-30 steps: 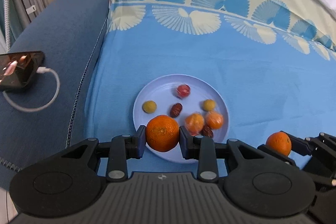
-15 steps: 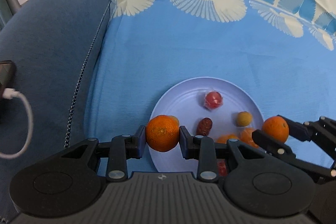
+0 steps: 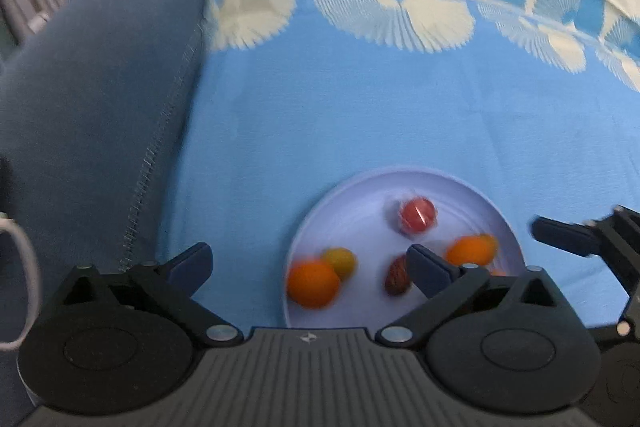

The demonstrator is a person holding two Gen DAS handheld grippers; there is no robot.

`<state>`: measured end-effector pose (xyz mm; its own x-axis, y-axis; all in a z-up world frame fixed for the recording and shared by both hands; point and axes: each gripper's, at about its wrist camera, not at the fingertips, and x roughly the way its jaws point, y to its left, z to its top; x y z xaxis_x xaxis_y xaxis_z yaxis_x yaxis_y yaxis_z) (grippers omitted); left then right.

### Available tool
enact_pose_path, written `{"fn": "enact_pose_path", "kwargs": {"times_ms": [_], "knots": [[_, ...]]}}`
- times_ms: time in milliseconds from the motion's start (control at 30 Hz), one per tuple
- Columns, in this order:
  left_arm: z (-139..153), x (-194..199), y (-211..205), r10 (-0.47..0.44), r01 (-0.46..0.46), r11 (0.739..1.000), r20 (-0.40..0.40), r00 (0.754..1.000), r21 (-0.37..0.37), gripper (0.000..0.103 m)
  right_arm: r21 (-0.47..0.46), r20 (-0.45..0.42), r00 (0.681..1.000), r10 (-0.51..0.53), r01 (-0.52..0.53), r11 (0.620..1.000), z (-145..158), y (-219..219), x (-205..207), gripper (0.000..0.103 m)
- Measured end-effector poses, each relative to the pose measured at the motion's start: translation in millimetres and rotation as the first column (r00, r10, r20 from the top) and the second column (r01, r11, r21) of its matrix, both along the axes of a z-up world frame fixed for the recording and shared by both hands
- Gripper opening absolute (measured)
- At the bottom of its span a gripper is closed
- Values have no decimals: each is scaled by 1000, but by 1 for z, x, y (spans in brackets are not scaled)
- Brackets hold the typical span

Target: Organize fruits

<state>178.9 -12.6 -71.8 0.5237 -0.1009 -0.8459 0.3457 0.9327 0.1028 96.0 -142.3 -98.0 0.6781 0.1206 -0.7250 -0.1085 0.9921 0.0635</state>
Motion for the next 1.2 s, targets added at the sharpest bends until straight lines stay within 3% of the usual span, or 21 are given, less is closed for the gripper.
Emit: {"fn": "enact_pose_path", "kwargs": {"times_ms": [167,367,700,1200], "knots": [[8,-17,6,11,-10,1000,-56,998,10,103,-1,-9,999,-53,53,999,16,-1,-28,93],[35,-64,16,18,-18,1000,-4,1000,7,103,-13,44,993,-113,114,993,44,6,-79,102],[58,-136,29,28,-29,999,58,998,19,103,-29,125,981,-149,154,988,68,15,-150,102],[72,-164,36,49,-50,999,75,996,8,103,-40,200,968,-148,160,986,85,23,-179,102]]}}
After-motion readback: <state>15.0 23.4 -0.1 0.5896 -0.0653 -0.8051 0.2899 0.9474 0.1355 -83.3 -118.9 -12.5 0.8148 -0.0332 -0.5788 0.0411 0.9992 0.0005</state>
